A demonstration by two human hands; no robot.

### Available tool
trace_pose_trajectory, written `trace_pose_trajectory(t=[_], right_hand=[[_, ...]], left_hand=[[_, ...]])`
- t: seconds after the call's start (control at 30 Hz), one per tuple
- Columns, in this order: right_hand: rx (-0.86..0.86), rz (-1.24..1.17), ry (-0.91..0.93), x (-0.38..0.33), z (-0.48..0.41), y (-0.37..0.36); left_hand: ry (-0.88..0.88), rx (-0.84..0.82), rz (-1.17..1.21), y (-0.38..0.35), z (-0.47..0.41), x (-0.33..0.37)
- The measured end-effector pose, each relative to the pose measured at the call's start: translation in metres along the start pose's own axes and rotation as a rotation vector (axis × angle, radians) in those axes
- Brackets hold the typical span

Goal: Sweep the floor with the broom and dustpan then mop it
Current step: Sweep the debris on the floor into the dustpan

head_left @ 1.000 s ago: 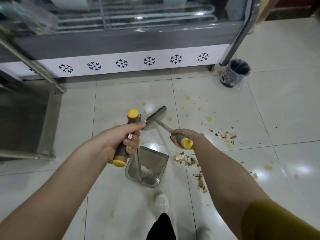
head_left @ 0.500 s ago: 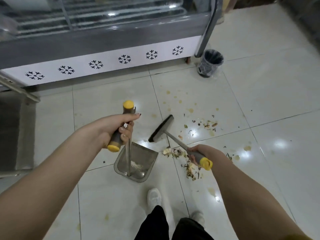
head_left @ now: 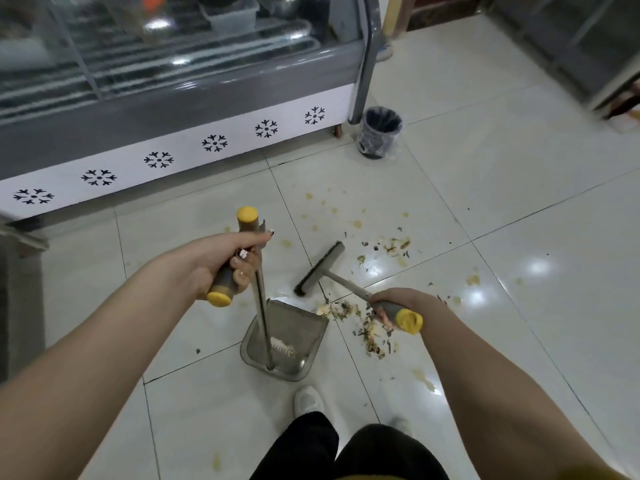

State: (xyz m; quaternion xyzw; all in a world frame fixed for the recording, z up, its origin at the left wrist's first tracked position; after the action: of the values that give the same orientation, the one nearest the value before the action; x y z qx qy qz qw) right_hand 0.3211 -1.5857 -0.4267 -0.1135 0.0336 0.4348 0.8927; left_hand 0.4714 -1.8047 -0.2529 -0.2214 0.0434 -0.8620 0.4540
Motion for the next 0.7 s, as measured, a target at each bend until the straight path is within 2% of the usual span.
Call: trace_pose_trajectory(t=[0.17, 0.47, 0.7], right_hand=[[-0.032, -0.002, -0.042, 0.012, -0.021, -0.020], [0.103, -0.022, -0.076, 0.074, 0.004, 0.069], [0.159, -0.011, -0.032, 0.077, 0.045, 0.103]], left_hand=[[0.024, -0.030, -0.032, -0.007, -0.003, -0.004], [0.055, -0.036, -0.163, -0.033, -0.018, -0.023], [0.048, -0.025, -0.239, -0.048, -0.026, -0.021]])
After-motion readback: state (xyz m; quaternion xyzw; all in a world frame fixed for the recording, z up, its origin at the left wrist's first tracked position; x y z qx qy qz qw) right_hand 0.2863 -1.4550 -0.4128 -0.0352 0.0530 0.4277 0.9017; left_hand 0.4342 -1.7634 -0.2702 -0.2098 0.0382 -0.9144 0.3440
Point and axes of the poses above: each hand's wrist, its own z-axis away from the middle knuckle, its own y-axis out of the back of the hand, x = y × z, the point moved 10 cm from there along -z, towards the middle knuckle, and after that the axes turned 7 degrees about z, right-handed, at the moved point
